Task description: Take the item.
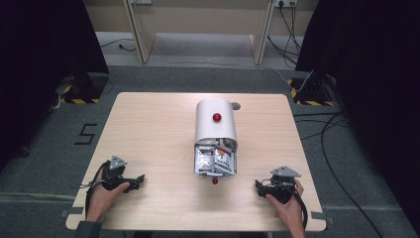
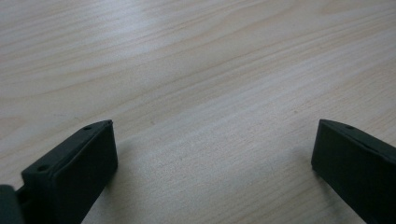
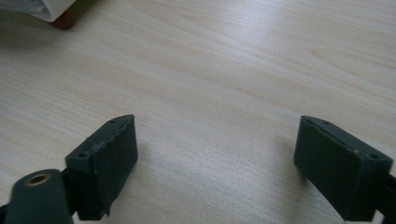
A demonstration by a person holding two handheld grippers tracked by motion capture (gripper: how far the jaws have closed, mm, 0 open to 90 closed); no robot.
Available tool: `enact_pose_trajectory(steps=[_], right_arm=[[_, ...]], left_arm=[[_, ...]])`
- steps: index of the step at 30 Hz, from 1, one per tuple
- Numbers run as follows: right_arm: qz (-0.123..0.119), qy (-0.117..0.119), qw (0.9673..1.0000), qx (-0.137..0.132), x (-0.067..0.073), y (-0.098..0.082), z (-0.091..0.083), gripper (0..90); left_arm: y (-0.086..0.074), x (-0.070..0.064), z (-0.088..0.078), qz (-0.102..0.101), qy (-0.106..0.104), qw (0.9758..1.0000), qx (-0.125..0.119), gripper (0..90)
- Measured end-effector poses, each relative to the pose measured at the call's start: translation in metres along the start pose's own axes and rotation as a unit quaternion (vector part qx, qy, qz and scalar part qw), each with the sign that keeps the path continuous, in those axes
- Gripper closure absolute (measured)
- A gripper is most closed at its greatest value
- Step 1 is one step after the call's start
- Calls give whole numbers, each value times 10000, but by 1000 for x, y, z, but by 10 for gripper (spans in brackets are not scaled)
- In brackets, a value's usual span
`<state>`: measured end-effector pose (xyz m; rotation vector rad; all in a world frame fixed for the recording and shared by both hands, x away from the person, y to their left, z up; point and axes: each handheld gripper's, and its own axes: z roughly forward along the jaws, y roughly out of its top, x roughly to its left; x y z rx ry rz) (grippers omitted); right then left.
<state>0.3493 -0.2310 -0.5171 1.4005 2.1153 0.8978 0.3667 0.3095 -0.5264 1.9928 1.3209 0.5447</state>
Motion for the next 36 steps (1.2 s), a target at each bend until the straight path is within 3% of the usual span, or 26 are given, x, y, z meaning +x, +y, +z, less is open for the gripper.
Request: enact_pose_trajectory(steps=[3, 6, 11, 16, 21, 36], right_arm=[[-95, -16, 9999, -101, 1, 0, -1, 215], [-146, -48, 9998, -138, 3, 0, -2, 221], [16, 14, 9997, -234, 4, -1, -4, 224], [7, 86, 9994, -322, 6, 2, -9, 217], [-73, 205, 9985, -507, 10, 8, -19, 191], [-235, 393, 9948, -915, 28, 31, -58, 238]], left_arm=[[0, 0, 0, -1, 1, 10000, 0, 0], [0, 0, 0, -1, 0, 10000, 0, 0], [0, 0, 0, 2, -4, 10000, -1, 0], [0, 0, 0, 0, -9, 10000, -4, 0], [0, 0, 0, 3, -4, 10000, 1, 0], [0, 0, 0, 3, -4, 10000, 0, 0]])
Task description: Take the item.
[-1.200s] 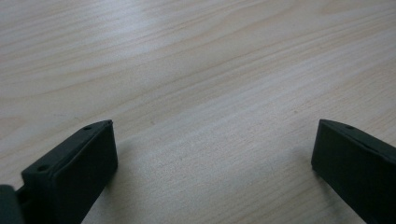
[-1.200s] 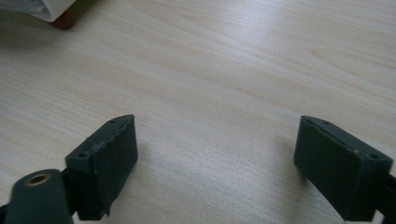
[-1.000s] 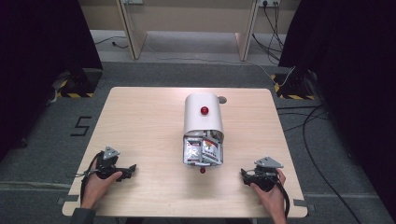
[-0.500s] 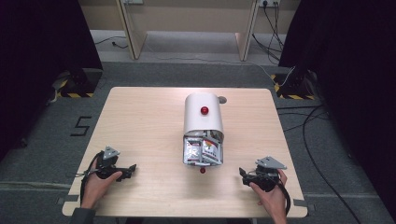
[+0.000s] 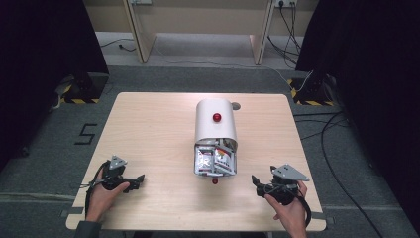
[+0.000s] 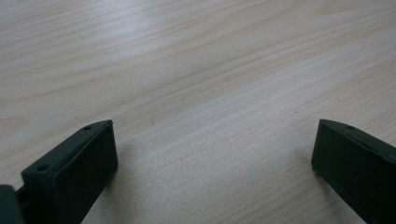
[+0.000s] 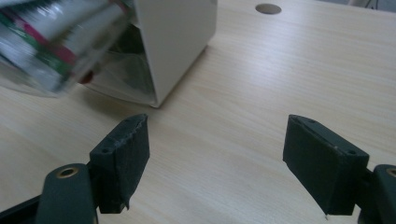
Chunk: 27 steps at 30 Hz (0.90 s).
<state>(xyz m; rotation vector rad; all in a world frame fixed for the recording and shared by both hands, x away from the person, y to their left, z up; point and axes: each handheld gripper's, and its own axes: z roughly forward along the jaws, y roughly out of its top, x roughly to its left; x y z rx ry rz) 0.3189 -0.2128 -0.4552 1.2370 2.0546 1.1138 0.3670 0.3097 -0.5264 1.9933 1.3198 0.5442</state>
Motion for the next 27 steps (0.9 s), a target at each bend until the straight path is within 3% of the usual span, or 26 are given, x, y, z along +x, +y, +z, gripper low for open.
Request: enact_pose_trajectory(steps=[8, 17, 27], right_arm=[[-200, 208, 9993, -233, 18, 17, -22, 267], [-414, 431, 9978, -302, 35, 27, -36, 309], [-461, 581, 9960, -503, 45, 35, -45, 325]], left_arm=[[0, 0, 0, -3, -1, 10000, -2, 0], [0, 0, 0, -5, 4, 10000, -3, 0], [0, 0, 0, -6, 4, 10000, 0, 0]])
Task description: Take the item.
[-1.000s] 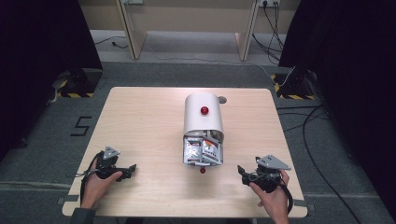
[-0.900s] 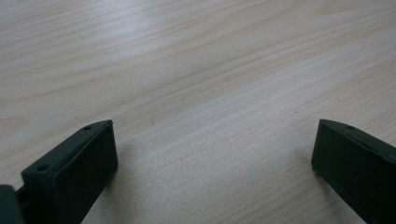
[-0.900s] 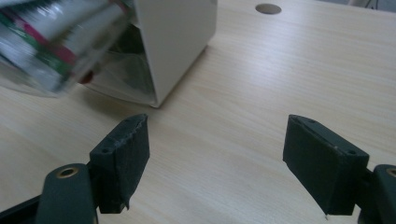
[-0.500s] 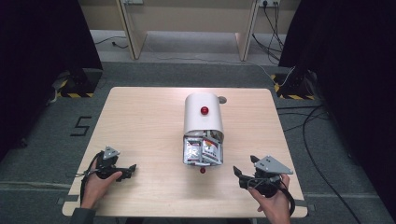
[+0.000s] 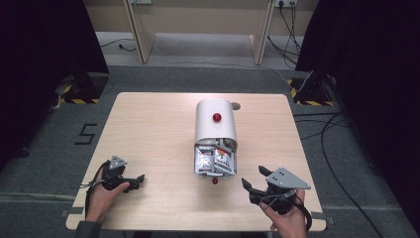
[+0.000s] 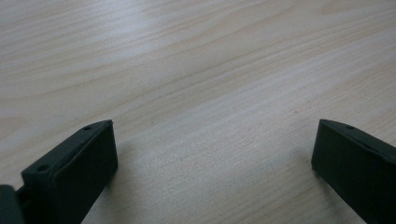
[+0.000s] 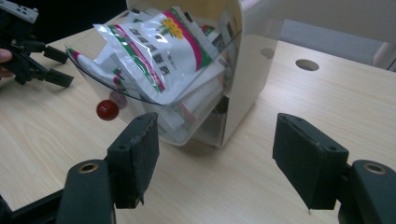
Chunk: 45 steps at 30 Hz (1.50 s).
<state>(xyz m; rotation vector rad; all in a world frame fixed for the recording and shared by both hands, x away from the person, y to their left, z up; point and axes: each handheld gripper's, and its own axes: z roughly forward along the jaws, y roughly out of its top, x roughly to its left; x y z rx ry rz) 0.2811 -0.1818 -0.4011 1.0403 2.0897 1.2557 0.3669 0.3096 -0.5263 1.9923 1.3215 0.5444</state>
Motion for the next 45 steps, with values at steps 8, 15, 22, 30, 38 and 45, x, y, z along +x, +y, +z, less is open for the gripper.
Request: enact_pose_trajectory(steps=[8, 15, 22, 30, 38, 45], right_arm=[[-100, 132, 9998, -141, 11, 10, -3, 339], [-110, 193, 9996, -193, 16, 17, -3, 351], [-167, 262, 9992, -264, 20, 24, 0, 356], [-334, 394, 9984, -247, 33, 33, 12, 356], [-420, 405, 9980, -242, 37, 38, 21, 370], [-483, 477, 9975, -216, 42, 42, 30, 381]], left_arm=[[0, 0, 0, 1, -3, 10000, -1, 0], [0, 0, 0, 1, 2, 10000, 2, 0], [0, 0, 0, 4, 3, 10000, 4, 0], [0, 0, 0, 4, 4, 10000, 4, 0], [0, 0, 0, 3, 4, 10000, 3, 0], [0, 0, 0, 3, 4, 10000, 5, 0]])
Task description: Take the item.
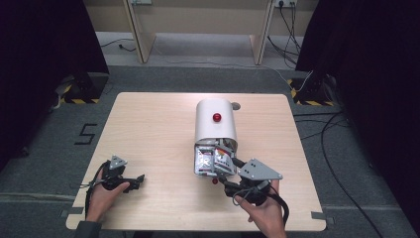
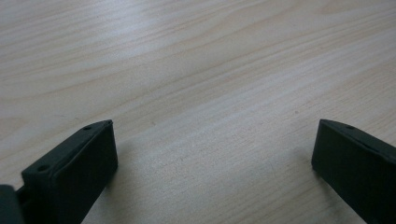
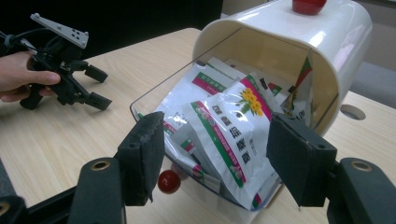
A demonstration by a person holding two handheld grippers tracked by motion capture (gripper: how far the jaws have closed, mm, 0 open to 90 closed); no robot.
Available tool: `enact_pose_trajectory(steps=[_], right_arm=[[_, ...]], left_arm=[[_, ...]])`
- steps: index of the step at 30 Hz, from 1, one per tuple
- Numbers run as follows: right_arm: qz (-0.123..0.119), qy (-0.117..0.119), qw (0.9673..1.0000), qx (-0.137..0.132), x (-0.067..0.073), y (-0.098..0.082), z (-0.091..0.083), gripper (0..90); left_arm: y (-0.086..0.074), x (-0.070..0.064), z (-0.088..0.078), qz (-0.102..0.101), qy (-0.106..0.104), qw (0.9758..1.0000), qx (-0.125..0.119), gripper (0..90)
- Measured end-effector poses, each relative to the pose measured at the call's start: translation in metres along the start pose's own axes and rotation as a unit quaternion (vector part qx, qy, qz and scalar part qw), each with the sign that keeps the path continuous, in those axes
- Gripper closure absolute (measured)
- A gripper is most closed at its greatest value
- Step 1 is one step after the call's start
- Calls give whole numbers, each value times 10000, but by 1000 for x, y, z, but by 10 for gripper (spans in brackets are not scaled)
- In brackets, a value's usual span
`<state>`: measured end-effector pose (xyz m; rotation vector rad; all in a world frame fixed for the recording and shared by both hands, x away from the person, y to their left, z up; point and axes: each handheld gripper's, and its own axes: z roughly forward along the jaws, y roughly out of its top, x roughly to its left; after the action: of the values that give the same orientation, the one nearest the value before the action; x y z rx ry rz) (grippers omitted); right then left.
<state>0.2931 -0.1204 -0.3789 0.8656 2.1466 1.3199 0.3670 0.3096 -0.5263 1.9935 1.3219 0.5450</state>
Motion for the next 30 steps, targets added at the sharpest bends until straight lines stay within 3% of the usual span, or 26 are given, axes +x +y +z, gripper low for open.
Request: enact_pose_trajectory(steps=[1, 9, 14, 22, 26, 30], right_arm=[[-91, -51, 9999, 21, 2, 2, 5, 382], [-147, -38, 9999, 6, 4, 10, 19, 394], [-164, -189, 9997, 73, 1, 12, 29, 428], [-122, -315, 9994, 57, -6, 12, 27, 476], [-165, -560, 9983, 6, -12, 13, 18, 518], [-247, -649, 9976, 52, -13, 12, 17, 557]], left_arm=[[0, 0, 0, -1, -4, 10000, -3, 0], [0, 0, 0, -1, -3, 10000, -3, 0], [0, 0, 0, -1, 1, 10000, -1, 0], [0, 0, 0, -2, 0, 10000, -2, 0], [0, 0, 0, -1, 1, 10000, -1, 0], [0, 0, 0, -4, -3, 10000, -5, 0]])
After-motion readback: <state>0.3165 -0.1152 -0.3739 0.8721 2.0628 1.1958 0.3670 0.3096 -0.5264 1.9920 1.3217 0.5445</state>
